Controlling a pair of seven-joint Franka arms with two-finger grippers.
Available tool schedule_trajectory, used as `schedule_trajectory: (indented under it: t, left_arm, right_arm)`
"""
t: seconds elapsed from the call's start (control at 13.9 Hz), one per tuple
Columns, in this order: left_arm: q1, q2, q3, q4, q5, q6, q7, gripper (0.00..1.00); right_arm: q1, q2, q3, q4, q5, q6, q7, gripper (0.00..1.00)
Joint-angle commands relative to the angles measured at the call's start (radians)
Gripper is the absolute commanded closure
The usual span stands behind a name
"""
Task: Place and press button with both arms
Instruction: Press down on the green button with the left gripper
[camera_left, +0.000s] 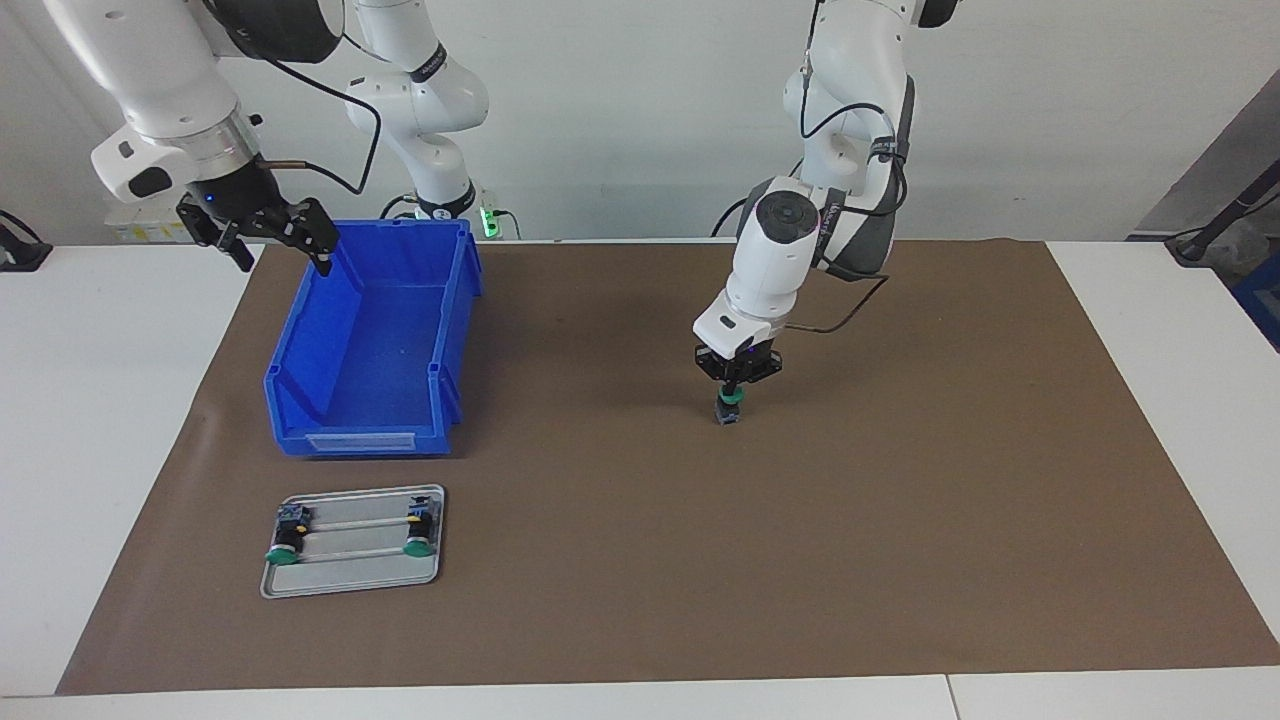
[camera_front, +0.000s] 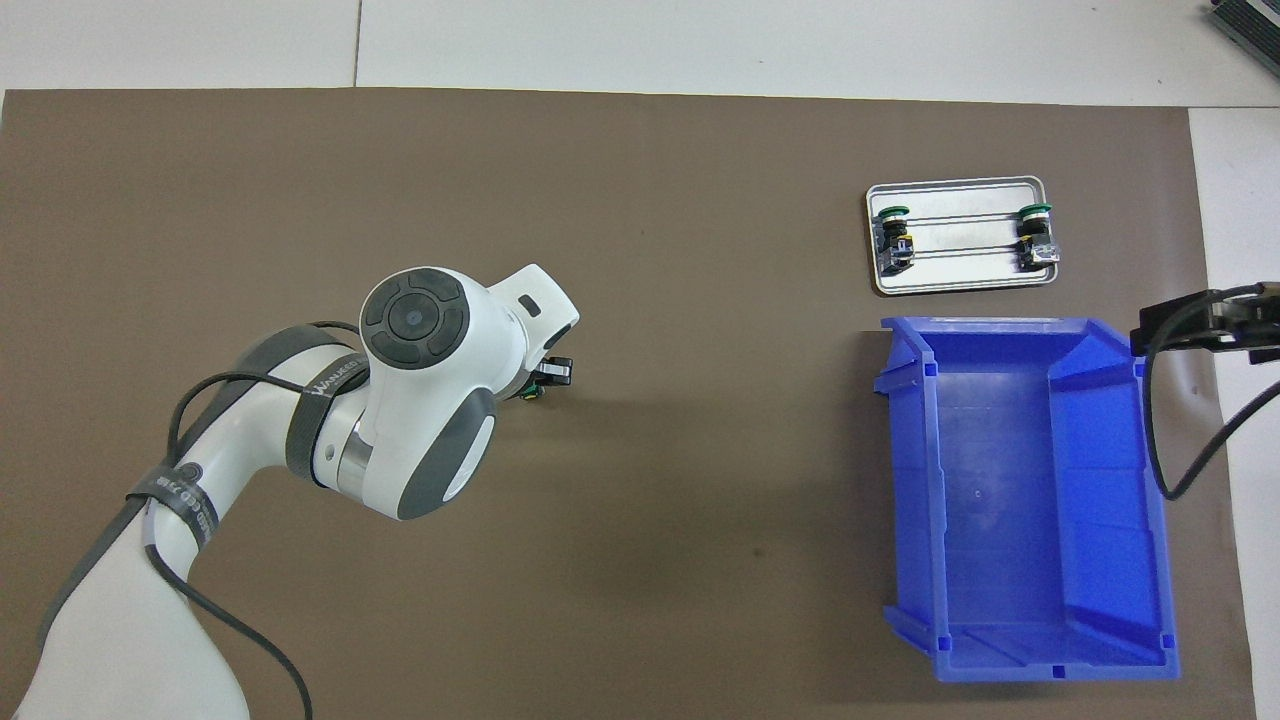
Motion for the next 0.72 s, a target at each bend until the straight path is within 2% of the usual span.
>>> schedule_trajectory:
  t: [0.0,0.36,0.65]
  left_arm:
    - [-0.005,-0.036,0.008,-0.048,-0.010,0.007,-0.009,1.00]
    - [-0.013,-0.019,0.008,-0.109,-0.010,0.111,-0.010,1.00]
    - [-0.014,-0.007,0.008,-0.111,-0.010,0.122,-0.012,1.00]
  right_arm:
    - [0.000,-0.018,-0.005,-0.016,0.004,-0.008,0.011,0.00]
    - [0.000,-0.018,-0.005,-0.016,0.002,-0.008,0.011,0.00]
    - [0.000,-0.018,-0.005,-0.016,0.002,-0.008,0.011,0.00]
